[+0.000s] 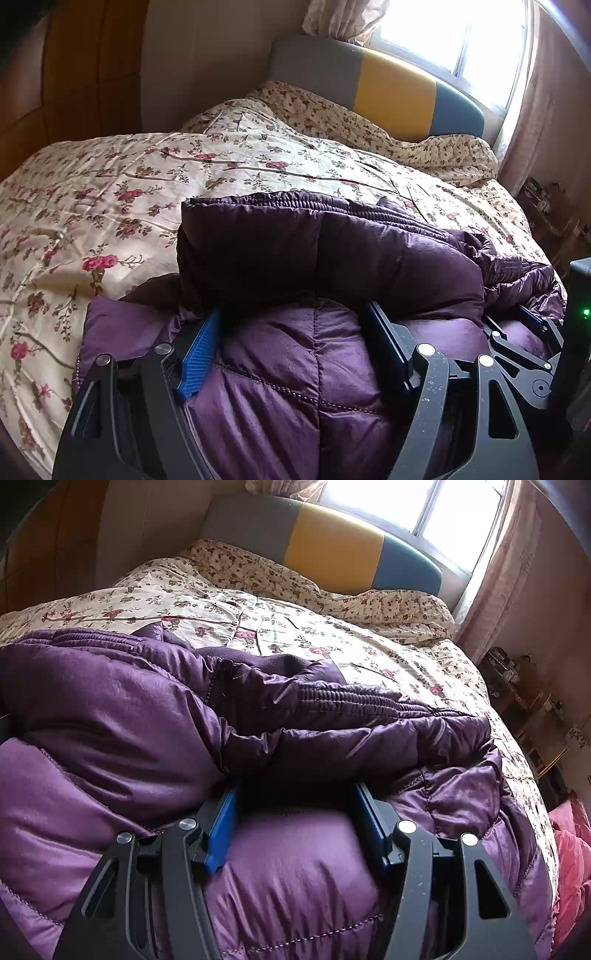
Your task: Fold large clothes
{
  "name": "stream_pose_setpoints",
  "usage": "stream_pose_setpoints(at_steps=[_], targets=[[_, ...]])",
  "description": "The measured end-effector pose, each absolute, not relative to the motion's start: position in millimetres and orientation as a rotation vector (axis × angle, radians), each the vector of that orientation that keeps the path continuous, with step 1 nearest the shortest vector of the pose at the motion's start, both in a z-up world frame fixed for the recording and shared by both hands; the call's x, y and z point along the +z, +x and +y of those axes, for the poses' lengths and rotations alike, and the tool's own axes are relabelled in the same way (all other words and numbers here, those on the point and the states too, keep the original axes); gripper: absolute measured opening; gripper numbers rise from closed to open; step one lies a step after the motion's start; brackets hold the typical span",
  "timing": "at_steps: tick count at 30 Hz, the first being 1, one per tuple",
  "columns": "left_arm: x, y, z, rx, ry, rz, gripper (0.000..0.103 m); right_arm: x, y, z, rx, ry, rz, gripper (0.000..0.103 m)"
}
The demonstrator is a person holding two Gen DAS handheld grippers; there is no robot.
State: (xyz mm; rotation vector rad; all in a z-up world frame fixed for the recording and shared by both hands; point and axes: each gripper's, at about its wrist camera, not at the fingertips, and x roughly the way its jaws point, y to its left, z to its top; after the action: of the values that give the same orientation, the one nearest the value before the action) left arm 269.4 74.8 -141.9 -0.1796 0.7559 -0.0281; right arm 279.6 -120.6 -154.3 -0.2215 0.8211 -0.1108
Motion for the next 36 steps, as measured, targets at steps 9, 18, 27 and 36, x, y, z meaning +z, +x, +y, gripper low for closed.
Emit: stream_pose_setpoints(at_steps=[9,18,27,36], targets=[[-132,265,88,-0.090,-0.260,0.781,0.078,-155,280,-120,-0.111,-0.221,0.823,0.059],[-111,216,181,-0.102,-0.505,0.776,0.078,-152,281,-119,-0.105,-0.216,0.835,0.059],[-149,180,195,-0.205,-0.696,0.879,0.078,-132,273,-131,-0.060,-0.150,0.844,0.072],[-148,180,172,-0.283,-0.682,0.881,0.067,-92,222,-151,0.007,-0.119,0.775,0.063]])
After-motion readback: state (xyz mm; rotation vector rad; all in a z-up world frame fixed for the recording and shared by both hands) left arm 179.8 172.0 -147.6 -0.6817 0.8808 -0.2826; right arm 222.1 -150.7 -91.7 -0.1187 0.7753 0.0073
